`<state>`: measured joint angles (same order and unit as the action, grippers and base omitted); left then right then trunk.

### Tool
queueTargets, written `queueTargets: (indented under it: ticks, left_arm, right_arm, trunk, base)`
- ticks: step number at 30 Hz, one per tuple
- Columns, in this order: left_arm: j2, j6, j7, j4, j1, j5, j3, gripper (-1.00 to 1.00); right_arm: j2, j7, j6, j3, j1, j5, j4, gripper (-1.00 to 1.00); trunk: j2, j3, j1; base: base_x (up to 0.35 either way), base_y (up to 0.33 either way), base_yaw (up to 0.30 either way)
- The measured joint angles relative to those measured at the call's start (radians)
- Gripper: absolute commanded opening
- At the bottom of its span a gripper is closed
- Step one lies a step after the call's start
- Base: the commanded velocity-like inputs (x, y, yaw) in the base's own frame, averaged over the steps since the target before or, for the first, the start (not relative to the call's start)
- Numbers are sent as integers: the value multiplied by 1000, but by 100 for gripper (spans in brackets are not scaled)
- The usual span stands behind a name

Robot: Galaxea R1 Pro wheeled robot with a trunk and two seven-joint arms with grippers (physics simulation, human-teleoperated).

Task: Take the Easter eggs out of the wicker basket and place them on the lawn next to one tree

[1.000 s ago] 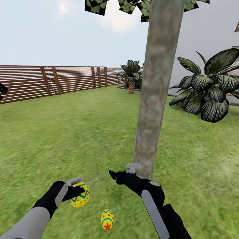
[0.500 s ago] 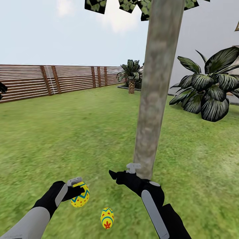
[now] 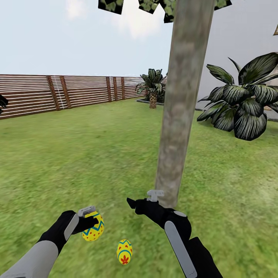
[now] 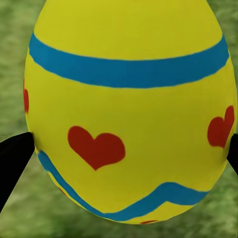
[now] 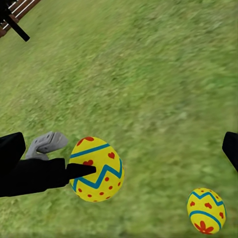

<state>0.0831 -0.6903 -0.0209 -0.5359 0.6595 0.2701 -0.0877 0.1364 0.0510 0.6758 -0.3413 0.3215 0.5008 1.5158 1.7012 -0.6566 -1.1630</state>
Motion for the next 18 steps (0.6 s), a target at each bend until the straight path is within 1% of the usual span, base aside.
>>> queueTargets:
  ticks: [6,11,18]
  left_arm:
    - [1,2,5,0,0,1,-1,-100]
    - [3,3,8,0,0,2,-1,-100]
    - [3,6,8,0,0,1,-1,-100]
  right_arm:
    - [0,-1,-1,0,0,0,0,100]
    - [-1,-1,-36,-2,0,0,0,100]
    - [-2,-1,-40,-5,0,0,0,100]
  trunk:
    - [42,-19,-23]
    - [77,-34,-42]
    - [126,-56,-69]
  base:
    - [0,0,0]
    - [0,0,0]
    - [0,0,0]
